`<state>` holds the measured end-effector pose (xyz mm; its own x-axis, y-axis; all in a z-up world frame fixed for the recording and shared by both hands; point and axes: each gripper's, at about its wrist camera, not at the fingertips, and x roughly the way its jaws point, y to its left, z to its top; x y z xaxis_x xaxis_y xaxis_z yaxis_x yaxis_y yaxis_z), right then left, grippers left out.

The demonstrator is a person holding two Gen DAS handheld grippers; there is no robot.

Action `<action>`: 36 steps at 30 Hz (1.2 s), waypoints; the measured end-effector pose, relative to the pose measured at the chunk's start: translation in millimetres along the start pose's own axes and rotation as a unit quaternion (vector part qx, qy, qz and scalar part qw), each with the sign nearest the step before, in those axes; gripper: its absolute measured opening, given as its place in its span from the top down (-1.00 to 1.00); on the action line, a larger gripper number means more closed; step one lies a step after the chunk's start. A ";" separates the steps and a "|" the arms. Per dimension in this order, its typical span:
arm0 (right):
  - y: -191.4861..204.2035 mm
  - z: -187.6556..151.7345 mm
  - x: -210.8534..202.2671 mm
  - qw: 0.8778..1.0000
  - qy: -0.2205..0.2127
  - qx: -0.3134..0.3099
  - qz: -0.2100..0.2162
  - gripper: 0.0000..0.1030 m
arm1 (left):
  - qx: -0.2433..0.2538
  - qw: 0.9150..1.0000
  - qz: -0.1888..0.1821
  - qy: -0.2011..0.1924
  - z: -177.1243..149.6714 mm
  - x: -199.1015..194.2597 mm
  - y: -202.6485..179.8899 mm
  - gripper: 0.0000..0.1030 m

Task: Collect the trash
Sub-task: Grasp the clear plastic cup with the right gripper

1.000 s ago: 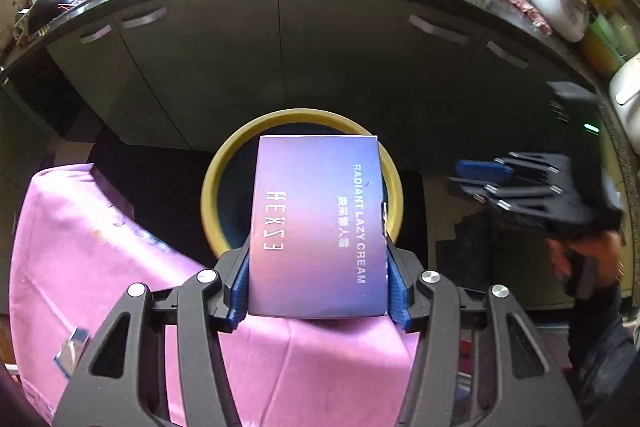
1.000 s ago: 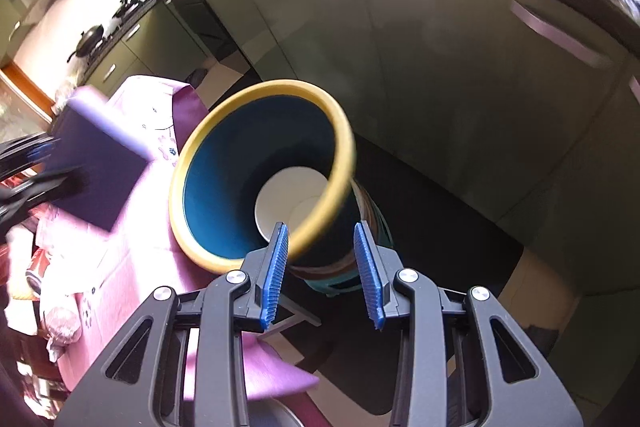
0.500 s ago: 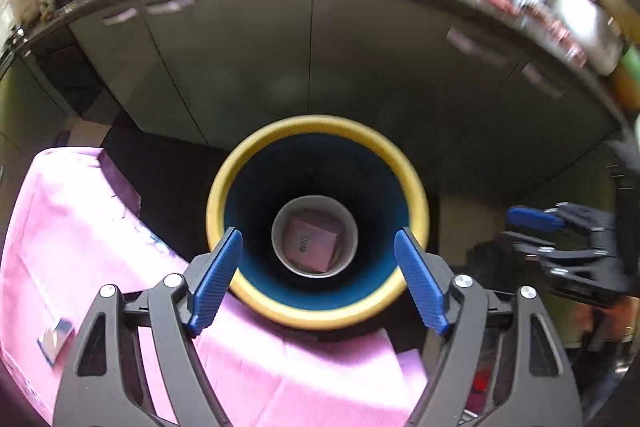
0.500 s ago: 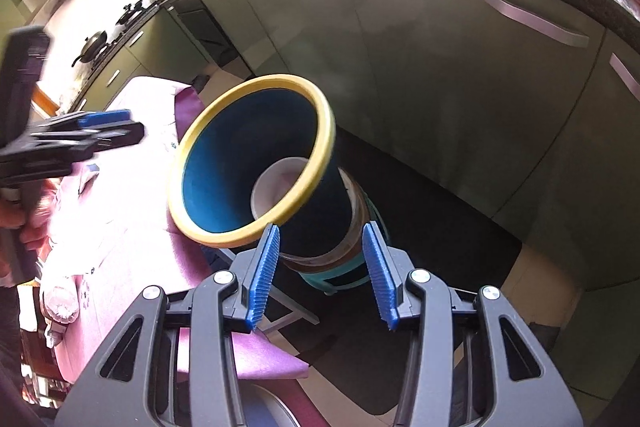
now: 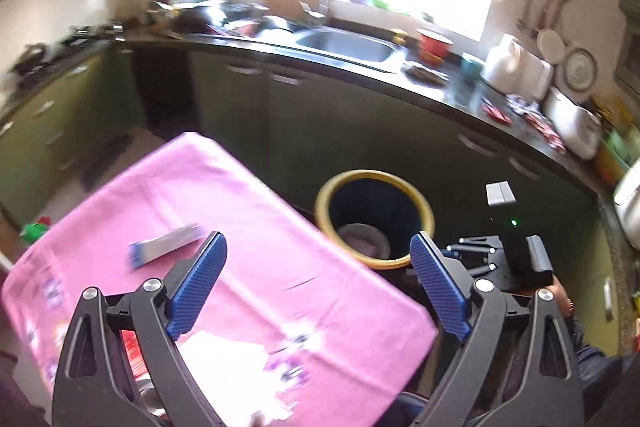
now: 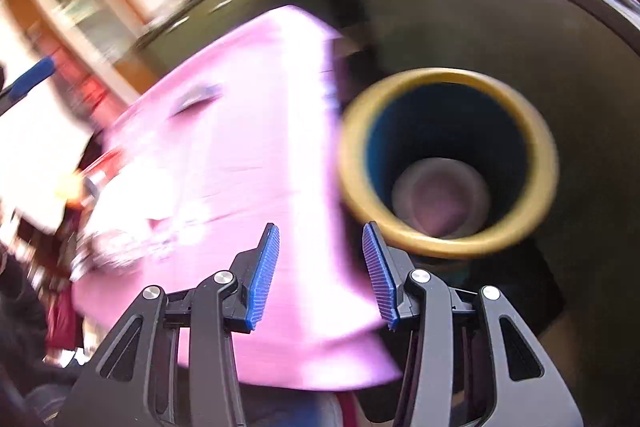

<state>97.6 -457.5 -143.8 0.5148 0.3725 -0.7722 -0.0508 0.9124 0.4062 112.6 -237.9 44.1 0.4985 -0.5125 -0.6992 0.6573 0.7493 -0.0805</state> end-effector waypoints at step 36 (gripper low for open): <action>241.8 112.4 121.9 0.966 0.102 -0.233 0.053 -0.01 | -0.136 0.988 0.068 -0.033 -81.8 -80.6 111.0 -0.73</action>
<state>244.4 -210.6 -84.8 0.3081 0.4501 -0.8381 -0.4978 0.8271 0.2611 99.1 -79.2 33.4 0.6126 -0.4192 -0.6701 0.4107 0.8932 -0.1833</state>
